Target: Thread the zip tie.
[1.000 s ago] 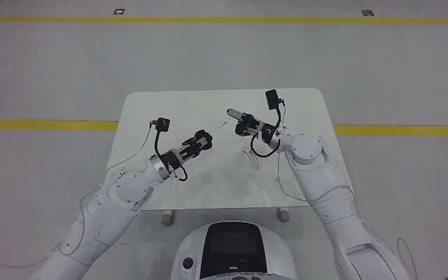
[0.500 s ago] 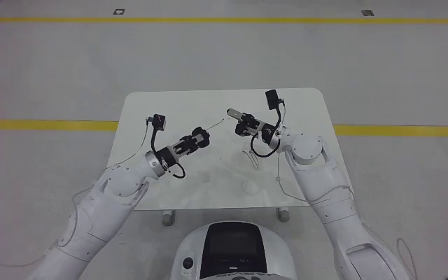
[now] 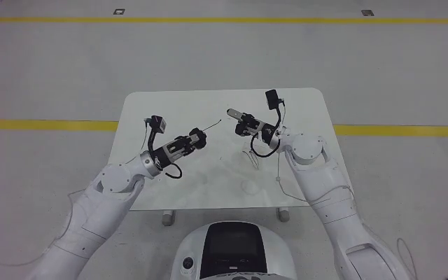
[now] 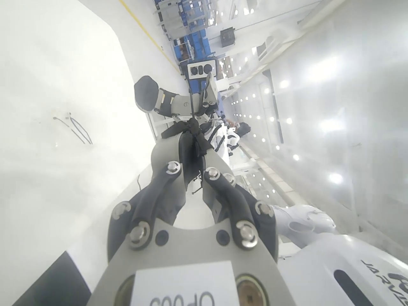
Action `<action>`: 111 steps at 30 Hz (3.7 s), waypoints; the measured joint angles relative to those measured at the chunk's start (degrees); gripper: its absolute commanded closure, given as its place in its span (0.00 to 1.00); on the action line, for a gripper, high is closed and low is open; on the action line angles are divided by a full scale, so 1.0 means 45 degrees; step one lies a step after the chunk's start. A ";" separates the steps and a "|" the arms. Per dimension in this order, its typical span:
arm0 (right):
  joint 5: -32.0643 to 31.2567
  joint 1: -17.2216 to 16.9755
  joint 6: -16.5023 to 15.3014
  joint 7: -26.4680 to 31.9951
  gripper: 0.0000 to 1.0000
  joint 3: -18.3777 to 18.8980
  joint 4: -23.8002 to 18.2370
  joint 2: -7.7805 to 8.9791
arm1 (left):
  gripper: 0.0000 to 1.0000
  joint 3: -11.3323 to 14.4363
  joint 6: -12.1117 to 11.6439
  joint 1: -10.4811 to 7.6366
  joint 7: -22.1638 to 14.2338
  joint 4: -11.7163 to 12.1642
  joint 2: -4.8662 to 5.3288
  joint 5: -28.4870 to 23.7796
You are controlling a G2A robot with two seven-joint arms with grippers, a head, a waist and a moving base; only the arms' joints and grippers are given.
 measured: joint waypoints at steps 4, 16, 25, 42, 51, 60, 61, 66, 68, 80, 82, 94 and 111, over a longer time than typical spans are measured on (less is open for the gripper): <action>-0.0012 -0.0070 -0.0150 -0.0093 0.00 -0.0056 -0.0137 0.0011 | 1.00 0.0023 0.0010 -0.0057 -0.0390 0.0162 -0.0040 -0.0483; -0.0662 0.0766 -0.2264 0.1147 0.00 -0.0087 0.0125 0.0231 | 1.00 -0.0065 0.0076 -0.0189 -0.1344 0.0518 -0.0074 -0.0868; -0.1378 0.0759 -0.3035 0.1087 0.00 -0.0178 -0.0084 0.0319 | 1.00 -0.0033 0.0191 -0.0158 -0.1241 0.0455 -0.0095 -0.1001; -0.3278 0.1828 -0.3291 0.2102 0.00 -0.1889 -0.1640 0.1269 | 1.00 -0.0574 0.0666 -0.0137 -0.3394 0.1058 -0.0083 -0.3105; -0.3277 0.1815 -0.3290 0.2079 0.00 -0.1887 -0.1639 0.1274 | 1.00 -0.0621 0.0545 -0.0217 -0.3481 0.1124 -0.0072 -0.2794; -0.3555 0.1508 -0.3290 0.1249 0.00 -0.2172 -0.2748 0.1726 | 1.00 -0.0629 0.1134 -0.0400 -0.3977 0.1194 -0.0132 -0.3608; -0.3635 0.1523 -0.3290 0.1118 0.00 -0.2302 -0.2839 0.1819 | 1.00 -0.0628 0.1210 -0.0448 -0.4143 0.1234 -0.0136 -0.3666; -0.3728 0.1763 -0.3290 0.0620 0.00 -0.2942 -0.2822 0.2200 | 1.00 -0.0679 0.1528 -0.0658 -0.4823 0.1504 -0.0145 -0.4036; -0.3585 0.1930 -0.3290 0.0425 0.00 -0.3226 -0.2717 0.2361 | 1.00 -0.0746 0.1618 -0.0735 -0.5026 0.1652 -0.0145 -0.4194; -0.2832 0.2692 -0.3290 -0.0863 0.52 -0.4706 -0.2396 0.3173 | 1.00 -0.0765 0.1917 -0.0923 -0.5350 0.2020 -0.0197 -0.4418; -0.2759 0.2802 -0.3290 -0.1067 0.54 -0.4965 -0.2392 0.3295 | 1.00 -0.0733 0.1938 -0.0943 -0.5363 0.2039 -0.0216 -0.4474; -0.2389 0.3334 -0.3290 -0.2094 0.58 -0.6224 -0.2364 0.3926 | 1.00 -0.0640 0.2028 -0.1100 -0.5369 0.2296 -0.0286 -0.4394; -0.1806 0.3873 -0.3290 -0.2943 0.74 -0.7323 -0.2579 0.4587 | 1.00 -0.0687 0.2145 -0.1076 -0.5532 0.2396 -0.0332 -0.4476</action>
